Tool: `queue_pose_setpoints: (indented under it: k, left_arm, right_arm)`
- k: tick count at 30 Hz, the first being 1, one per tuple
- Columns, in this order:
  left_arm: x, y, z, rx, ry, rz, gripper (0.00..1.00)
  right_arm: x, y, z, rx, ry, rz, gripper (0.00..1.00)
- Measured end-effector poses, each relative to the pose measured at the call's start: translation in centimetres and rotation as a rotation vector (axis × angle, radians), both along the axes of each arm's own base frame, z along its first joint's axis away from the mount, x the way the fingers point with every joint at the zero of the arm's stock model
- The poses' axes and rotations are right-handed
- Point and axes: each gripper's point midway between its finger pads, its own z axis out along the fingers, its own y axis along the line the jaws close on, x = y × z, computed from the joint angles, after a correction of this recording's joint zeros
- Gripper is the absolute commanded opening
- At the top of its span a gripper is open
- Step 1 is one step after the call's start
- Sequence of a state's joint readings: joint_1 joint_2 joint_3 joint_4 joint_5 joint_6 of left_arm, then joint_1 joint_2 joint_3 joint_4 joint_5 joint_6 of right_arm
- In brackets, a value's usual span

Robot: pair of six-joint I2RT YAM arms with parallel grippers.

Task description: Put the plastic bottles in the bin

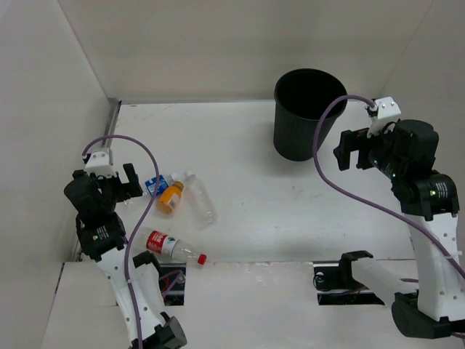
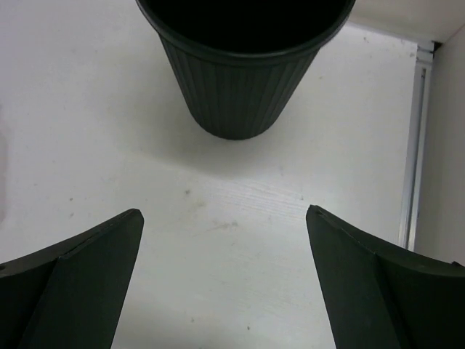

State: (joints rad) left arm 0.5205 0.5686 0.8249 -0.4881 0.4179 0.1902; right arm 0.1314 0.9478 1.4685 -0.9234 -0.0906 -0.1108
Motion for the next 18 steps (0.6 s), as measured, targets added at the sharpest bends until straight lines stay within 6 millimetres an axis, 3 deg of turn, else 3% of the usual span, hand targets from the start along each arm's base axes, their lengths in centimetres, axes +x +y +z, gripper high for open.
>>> queue_pose_setpoints:
  k: [4, 13, 15, 18]
  left_arm:
    - [0.0, 0.2, -0.3, 0.009, 0.013, 0.004, 1.00]
    - [-1.3, 2.6, -0.5, 0.057, 0.047, 0.090, 1.00]
    - [-1.9, 3.1, -0.9, 0.045, 0.070, 0.120, 1.00]
    - [-2.3, 3.4, -0.7, 0.026, 0.080, 0.144, 1.00]
  right_arm:
    - [-1.5, -0.4, -1.1, 0.010, 0.021, -0.008, 1.00]
    - [-3.1, 1.2, 1.0, 0.051, -0.042, 0.070, 1.00]
    - [-2.6, 1.8, 0.2, 0.075, -0.037, 0.083, 1.00]
    - [-2.2, 3.0, -3.4, 0.101, 0.039, 0.113, 1.00]
